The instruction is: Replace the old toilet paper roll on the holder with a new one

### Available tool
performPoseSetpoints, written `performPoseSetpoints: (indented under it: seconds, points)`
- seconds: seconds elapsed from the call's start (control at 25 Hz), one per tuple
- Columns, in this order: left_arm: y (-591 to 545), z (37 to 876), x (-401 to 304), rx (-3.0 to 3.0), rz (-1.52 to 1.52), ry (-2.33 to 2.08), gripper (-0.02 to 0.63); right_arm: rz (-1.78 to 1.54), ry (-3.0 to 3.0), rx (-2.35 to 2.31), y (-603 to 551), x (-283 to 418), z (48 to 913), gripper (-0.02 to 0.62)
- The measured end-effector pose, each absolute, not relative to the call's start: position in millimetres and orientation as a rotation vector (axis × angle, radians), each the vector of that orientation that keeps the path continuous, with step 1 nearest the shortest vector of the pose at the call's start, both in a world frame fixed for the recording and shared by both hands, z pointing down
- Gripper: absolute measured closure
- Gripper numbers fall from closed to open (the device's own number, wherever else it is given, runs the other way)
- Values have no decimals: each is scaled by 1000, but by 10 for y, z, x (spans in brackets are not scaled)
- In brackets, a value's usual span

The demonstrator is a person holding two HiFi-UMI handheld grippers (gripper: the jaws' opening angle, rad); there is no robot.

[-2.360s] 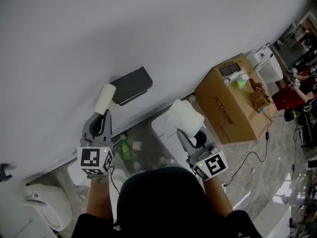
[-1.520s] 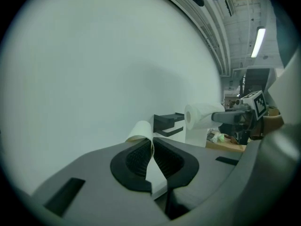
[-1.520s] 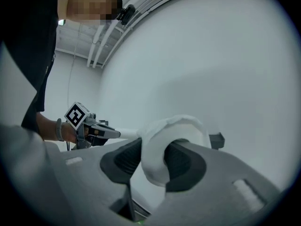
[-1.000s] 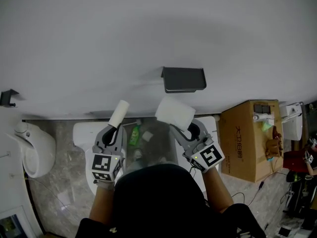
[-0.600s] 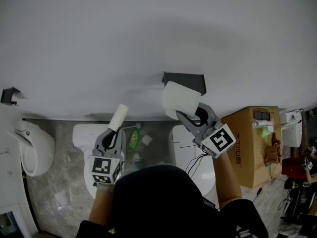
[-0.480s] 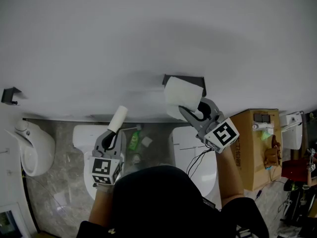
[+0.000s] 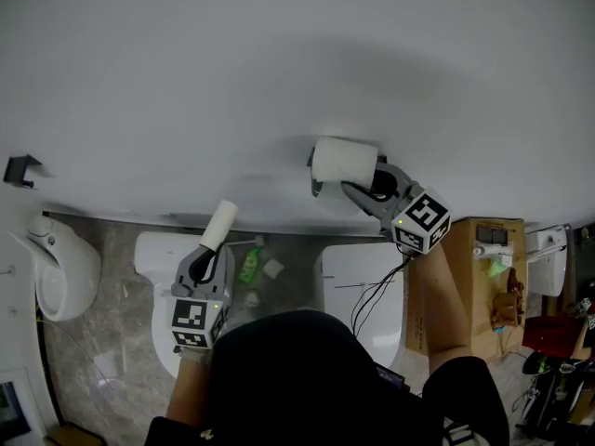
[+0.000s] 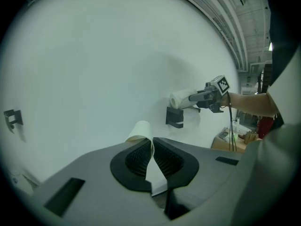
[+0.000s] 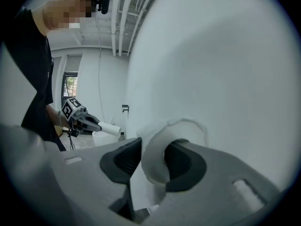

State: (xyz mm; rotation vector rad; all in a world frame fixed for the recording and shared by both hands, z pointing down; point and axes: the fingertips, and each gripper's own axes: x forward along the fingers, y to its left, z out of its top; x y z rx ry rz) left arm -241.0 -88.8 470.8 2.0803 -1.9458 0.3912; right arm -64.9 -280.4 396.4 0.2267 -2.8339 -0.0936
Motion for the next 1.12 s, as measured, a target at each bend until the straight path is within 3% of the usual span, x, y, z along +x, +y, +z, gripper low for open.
performPoseSetpoints:
  seconds: [0.36, 1.12]
  points:
    - [-776, 4798, -2452, 2031, 406, -1969, 577, 74, -2823, 158, -2923, -591, 4034, 435]
    - [-656, 4847, -2443, 2021, 393, -1948, 577, 38, -2555, 412, -3112, -390, 4352, 300]
